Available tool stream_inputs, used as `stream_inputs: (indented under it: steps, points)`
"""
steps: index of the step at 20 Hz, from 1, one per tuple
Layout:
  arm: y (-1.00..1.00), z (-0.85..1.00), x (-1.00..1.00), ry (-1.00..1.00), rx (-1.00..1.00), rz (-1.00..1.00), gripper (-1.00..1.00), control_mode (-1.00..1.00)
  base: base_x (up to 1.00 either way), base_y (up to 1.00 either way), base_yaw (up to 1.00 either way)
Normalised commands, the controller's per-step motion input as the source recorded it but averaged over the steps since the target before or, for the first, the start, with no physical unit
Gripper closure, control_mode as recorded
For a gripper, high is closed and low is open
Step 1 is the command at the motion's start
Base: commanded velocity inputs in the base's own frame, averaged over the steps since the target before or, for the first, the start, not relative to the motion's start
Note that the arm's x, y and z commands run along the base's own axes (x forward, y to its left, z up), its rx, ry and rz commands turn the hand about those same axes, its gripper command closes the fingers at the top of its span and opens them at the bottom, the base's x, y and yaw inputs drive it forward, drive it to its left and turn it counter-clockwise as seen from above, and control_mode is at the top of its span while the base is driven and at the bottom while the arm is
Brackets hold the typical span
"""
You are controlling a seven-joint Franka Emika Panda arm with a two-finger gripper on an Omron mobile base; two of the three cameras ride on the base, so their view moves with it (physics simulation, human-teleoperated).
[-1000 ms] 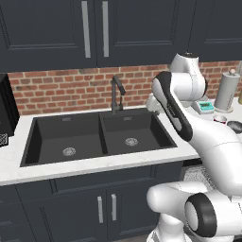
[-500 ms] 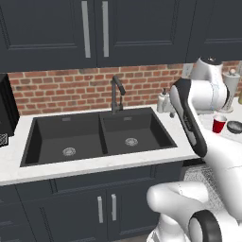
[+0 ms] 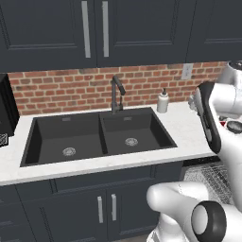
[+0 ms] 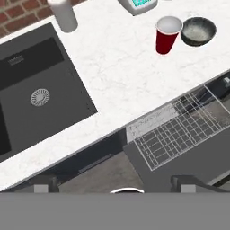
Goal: Pick up the cup and bowl from the counter, place them in the dishwasher, and close the dishwasher door.
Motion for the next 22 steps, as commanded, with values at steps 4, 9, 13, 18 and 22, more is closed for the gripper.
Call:
stream_inputs:
  steps: [4, 9, 13, 18, 22]
  points:
    - [-1.00, 0.00, 0.17, 0.03, 0.06, -0.35, -1.00, -1.00, 0.00, 0.00, 0.00]
    - [-1.00, -0.01, 0.23, 0.05, 0.07, -0.34, -1.00, -1.00, 0.00, 0.00, 0.00]
    - [-0.98, -0.11, 0.25, 0.02, 0.07, -0.31, -1.00, -1.00, 0.00, 0.00, 0.00]
    - [-0.81, -0.18, 0.33, 0.00, 0.09, -0.27, -1.00, -1.00, 0.00, 0.00, 0.00]
    - [-0.50, -0.26, 0.39, 0.00, 0.10, -0.23, -1.00, -1.00, 0.00, 0.00, 0.00]
